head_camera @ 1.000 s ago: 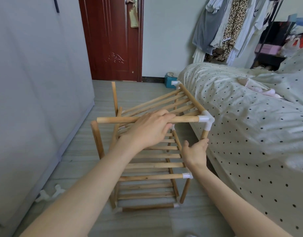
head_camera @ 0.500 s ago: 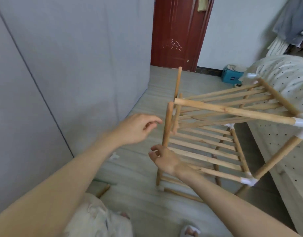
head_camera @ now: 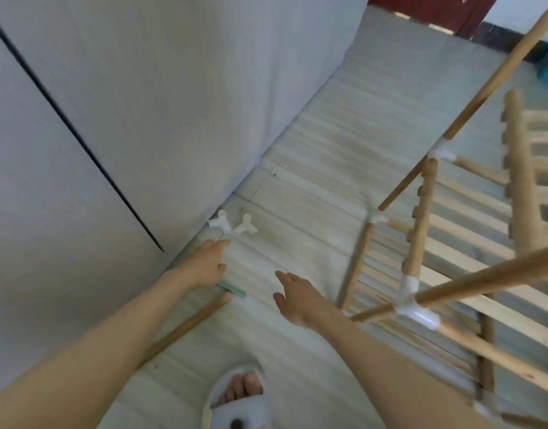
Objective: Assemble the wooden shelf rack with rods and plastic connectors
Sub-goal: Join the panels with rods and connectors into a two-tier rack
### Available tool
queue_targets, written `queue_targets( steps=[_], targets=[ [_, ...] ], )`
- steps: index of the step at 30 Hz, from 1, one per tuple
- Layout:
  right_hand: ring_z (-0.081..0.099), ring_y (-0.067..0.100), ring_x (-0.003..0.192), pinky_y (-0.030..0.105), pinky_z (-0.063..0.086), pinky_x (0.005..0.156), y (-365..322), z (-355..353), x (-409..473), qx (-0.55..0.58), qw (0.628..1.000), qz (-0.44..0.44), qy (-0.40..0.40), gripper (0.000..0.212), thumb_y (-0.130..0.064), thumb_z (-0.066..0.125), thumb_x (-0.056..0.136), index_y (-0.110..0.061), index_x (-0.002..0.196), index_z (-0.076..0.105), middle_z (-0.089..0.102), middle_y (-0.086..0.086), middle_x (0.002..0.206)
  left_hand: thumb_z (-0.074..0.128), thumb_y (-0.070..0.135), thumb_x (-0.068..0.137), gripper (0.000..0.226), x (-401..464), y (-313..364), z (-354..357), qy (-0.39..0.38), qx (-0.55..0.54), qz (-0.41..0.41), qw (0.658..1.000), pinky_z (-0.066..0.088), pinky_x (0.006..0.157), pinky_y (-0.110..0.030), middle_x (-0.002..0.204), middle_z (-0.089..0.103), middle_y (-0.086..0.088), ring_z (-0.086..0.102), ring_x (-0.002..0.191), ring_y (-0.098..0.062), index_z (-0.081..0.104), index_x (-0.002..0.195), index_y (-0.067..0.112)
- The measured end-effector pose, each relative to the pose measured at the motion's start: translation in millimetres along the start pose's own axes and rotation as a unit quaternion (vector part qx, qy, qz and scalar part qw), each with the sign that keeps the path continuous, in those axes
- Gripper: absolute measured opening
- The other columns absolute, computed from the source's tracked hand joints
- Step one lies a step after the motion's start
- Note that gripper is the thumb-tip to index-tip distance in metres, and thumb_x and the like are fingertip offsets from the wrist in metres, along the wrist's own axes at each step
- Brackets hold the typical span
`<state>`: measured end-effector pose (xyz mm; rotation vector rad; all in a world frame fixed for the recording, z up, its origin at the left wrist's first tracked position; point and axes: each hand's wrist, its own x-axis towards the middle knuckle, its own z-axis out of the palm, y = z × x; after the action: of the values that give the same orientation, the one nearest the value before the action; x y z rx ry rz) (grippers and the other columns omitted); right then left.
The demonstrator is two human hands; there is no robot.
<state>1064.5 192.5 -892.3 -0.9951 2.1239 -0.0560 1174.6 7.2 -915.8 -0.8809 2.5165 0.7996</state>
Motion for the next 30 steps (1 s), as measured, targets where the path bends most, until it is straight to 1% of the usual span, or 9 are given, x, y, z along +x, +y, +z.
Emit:
queue_targets(
  steps=[4, 8, 11, 13, 15, 19, 25, 27, 30],
  targets=[
    [0.004, 0.026, 0.145, 0.042, 0.022, 0.114, 26, 9, 44, -0.046, 0.998, 0.028, -0.021, 0.056, -0.029, 0.031, 0.102, -0.022, 0.15, 0.005, 0.0, 0.004, 0.159, 0.045, 0.017, 0.096, 0.065, 53, -3, 13, 0.021, 0.01, -0.002, 1.0, 0.026, 0.111, -0.042, 0.155, 0.01, -0.012, 0.019, 0.139, -0.031, 0.008, 0.15, 0.016],
    [-0.006, 0.026, 0.145, 0.041, 0.02, 0.113, 47, 27, 65, -0.044, 0.996, 0.052, -0.056, 0.057, -0.031, 0.029, 0.102, -0.024, 0.15, 0.0, -0.012, 0.001, 0.158, 0.045, 0.003, 0.093, 0.071, 99, 14, 13, 0.092, 0.032, 0.04, 0.994, 0.023, 0.112, -0.04, 0.158, 0.001, -0.009, 0.008, 0.143, -0.027, 0.005, 0.15, 0.013],
    [-0.015, 0.023, 0.144, 0.038, 0.02, 0.114, 55, 45, 61, -0.053, 0.994, 0.038, -0.089, 0.06, -0.034, 0.032, 0.101, -0.025, 0.15, -0.001, -0.023, -0.001, 0.155, 0.046, -0.001, 0.092, 0.061, 118, 20, 17, 0.089, 0.026, 0.04, 0.995, 0.031, 0.107, -0.044, 0.151, 0.021, -0.014, 0.025, 0.137, -0.03, 0.022, 0.147, 0.008],
    [-0.018, 0.022, 0.143, 0.036, 0.02, 0.115, 59, 48, 59, -0.05, 0.994, 0.034, -0.089, 0.061, -0.034, 0.033, 0.101, -0.025, 0.151, -0.001, -0.025, -0.002, 0.155, 0.046, -0.001, 0.092, 0.042, 118, 20, 25, 0.088, 0.015, 0.034, 0.995, 0.04, 0.094, -0.045, 0.136, 0.039, -0.016, 0.043, 0.122, -0.033, 0.042, 0.133, 0.004],
    [-0.013, 0.021, 0.145, 0.037, 0.019, 0.115, 59, 44, 58, -0.03, 0.994, 0.042, -0.095, 0.058, -0.034, 0.032, 0.101, -0.023, 0.151, 0.004, -0.02, -0.002, 0.156, 0.048, 0.0, 0.092, 0.026, 111, 18, 33, 0.087, -0.004, 0.029, 0.996, 0.044, 0.086, -0.042, 0.123, 0.047, -0.015, 0.052, 0.107, -0.035, 0.052, 0.117, 0.003],
    [0.024, 0.02, 0.141, 0.03, 0.024, 0.11, 50, 29, 52, 0.064, 0.991, 0.083, -0.088, 0.055, -0.035, 0.032, 0.101, -0.02, 0.15, 0.013, 0.001, 0.0, 0.159, 0.059, 0.01, 0.089, 0.014, 86, 17, 38, 0.082, -0.077, 0.025, 0.993, 0.044, 0.078, -0.034, 0.104, 0.056, -0.012, 0.056, 0.097, -0.031, 0.06, 0.102, 0.004],
    [0.038, 0.024, 0.133, 0.029, 0.033, 0.102, 23, -2, -2, 0.155, 0.983, 0.091, -0.034, 0.052, -0.038, 0.032, 0.1, -0.021, 0.148, 0.021, 0.032, 0.005, 0.151, 0.066, 0.029, 0.085, 0.026, 17, 43, 8, 0.122, -0.22, 0.026, 0.967, 0.035, 0.058, -0.023, 0.085, 0.053, 0.001, 0.052, 0.081, -0.019, 0.045, 0.087, 0.015],
    [0.042, 0.024, 0.129, 0.029, 0.035, 0.1, 12, -18, -30, 0.171, 0.982, 0.082, -0.02, 0.05, -0.038, 0.033, 0.1, -0.02, 0.146, 0.025, 0.037, 0.006, 0.148, 0.069, 0.029, 0.083, 0.026, -11, 59, -12, 0.142, -0.255, 0.044, 0.956, 0.037, 0.059, -0.022, 0.08, 0.053, 0.006, 0.054, 0.077, -0.017, 0.044, 0.08, 0.021],
    [0.049, 0.02, 0.106, 0.02, 0.04, 0.077, 0, -45, -81, 0.192, 0.98, 0.053, 0.024, 0.046, -0.035, 0.036, 0.099, -0.018, 0.142, 0.036, 0.048, 0.009, 0.139, 0.072, 0.027, 0.08, 0.024, -55, 89, -47, 0.192, -0.307, 0.084, 0.928, 0.044, 0.067, -0.026, 0.074, 0.058, 0.011, 0.057, 0.072, -0.014, 0.048, 0.076, 0.026]
  ],
)
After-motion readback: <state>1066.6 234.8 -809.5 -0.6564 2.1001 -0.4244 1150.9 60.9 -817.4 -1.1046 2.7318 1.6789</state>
